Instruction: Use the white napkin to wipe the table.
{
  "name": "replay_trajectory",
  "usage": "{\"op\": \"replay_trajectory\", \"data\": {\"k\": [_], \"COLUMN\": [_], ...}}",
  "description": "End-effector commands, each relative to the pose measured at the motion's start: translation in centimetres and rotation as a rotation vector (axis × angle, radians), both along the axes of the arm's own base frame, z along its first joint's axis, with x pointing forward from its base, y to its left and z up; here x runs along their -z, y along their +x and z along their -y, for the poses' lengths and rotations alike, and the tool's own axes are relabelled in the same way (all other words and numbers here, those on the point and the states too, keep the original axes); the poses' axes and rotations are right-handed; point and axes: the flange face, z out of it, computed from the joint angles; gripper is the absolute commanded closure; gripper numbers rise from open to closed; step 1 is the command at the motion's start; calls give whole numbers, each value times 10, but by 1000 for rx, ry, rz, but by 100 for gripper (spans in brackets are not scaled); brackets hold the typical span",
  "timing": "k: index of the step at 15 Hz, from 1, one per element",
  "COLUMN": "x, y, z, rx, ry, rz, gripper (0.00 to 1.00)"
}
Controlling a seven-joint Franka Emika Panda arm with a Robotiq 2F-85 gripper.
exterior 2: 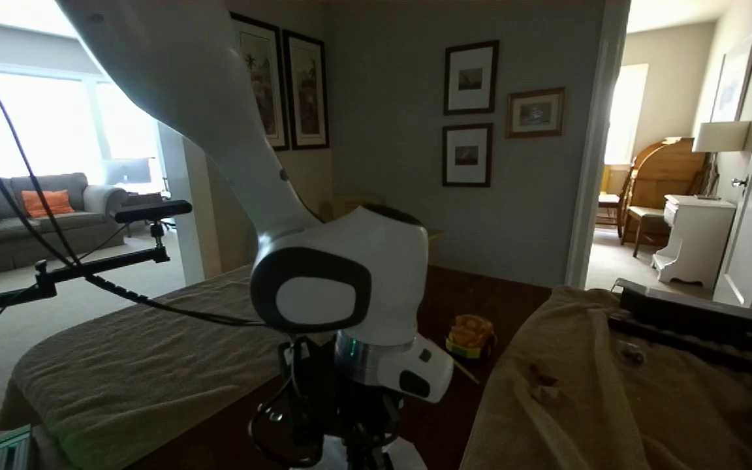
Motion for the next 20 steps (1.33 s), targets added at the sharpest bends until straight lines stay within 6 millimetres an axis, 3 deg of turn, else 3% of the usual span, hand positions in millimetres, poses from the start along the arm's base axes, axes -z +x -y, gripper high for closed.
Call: {"op": "replay_trajectory", "data": {"k": [1,7,9,11,17,20], "x": [0,-43,-49,-46,-7,2], "y": [27,79,91,94,91,94], "z": [7,20,21,18,12,2], "rx": [-65,-94,-95,-112,-133,-153], "ry": [-33,-84,-89,-99,-53,0], "rz": [9,98,113,113,63,38], "gripper": [99,99,99,99,99,99]}}
